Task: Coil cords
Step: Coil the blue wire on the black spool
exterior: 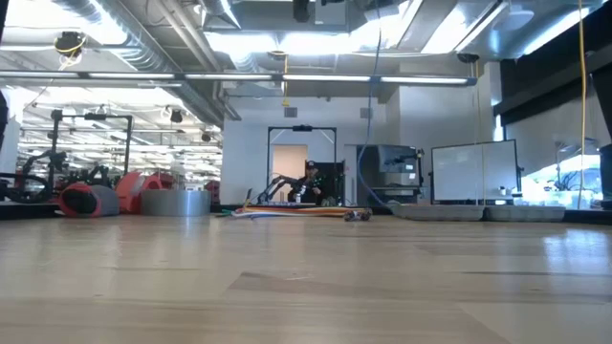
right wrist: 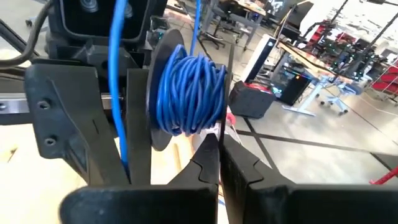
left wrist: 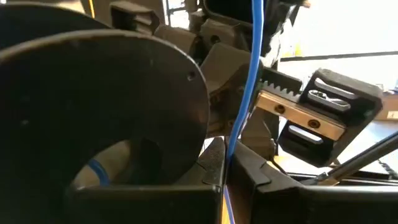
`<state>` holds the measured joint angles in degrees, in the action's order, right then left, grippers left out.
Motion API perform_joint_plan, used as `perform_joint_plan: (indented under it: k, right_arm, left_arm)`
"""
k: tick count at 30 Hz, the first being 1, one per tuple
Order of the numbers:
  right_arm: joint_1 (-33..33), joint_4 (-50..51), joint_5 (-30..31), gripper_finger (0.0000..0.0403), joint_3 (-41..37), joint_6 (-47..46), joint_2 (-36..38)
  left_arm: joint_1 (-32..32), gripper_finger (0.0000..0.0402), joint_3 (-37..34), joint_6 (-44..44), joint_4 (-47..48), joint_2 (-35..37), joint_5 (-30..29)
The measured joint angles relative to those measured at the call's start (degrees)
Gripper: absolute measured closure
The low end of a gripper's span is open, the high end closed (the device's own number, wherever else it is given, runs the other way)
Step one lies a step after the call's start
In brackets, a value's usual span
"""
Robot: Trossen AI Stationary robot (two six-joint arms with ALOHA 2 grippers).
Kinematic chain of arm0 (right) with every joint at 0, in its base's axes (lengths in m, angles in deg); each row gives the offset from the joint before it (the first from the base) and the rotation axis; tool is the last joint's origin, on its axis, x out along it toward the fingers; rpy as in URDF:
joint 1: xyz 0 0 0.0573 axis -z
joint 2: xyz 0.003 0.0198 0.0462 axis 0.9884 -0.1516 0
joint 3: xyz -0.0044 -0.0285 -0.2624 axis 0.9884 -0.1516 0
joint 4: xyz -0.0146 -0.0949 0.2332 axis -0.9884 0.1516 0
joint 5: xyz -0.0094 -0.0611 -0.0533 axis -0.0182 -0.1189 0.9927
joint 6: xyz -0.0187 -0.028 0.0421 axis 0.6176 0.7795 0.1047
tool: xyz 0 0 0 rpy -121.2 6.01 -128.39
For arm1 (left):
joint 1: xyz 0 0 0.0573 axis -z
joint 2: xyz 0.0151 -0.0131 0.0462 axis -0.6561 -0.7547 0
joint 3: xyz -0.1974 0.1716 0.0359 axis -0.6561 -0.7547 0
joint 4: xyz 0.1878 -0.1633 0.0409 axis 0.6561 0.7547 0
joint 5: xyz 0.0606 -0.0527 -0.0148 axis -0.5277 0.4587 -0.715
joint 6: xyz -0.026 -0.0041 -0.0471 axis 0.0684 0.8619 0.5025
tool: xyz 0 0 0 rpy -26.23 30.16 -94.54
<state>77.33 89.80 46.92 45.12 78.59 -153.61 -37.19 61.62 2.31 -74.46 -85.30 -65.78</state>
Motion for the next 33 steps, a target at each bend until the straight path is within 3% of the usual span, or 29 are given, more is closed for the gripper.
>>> perform_joint_plan:
  k: [9, 19, 27, 33]
  right_arm:
    - [-5.24, 0.18, 6.95, 0.0401, 0.0, 0.09, 1.21]
    - [-10.14, 1.53, 10.77, 0.0401, -0.02, 0.23, 5.18]
    - [-10.51, -0.18, 7.67, 0.0401, -0.08, 0.28, 9.01]
    - [-10.49, 5.19, 6.58, 0.0401, -0.1, -0.15, 11.13]
  left_arm:
    - [-0.88, 0.0401, 0.11, 2.52, 6.66, -0.26, -6.39]
    - [-0.92, 0.0401, 0.15, 3.55, 10.72, -0.26, -6.3]
    - [-0.51, 0.0401, 0.13, 3.56, 19.47, -0.27, -5.98]
    - [-0.42, 0.0401, 0.13, 1.62, 26.01, 0.19, -5.84]
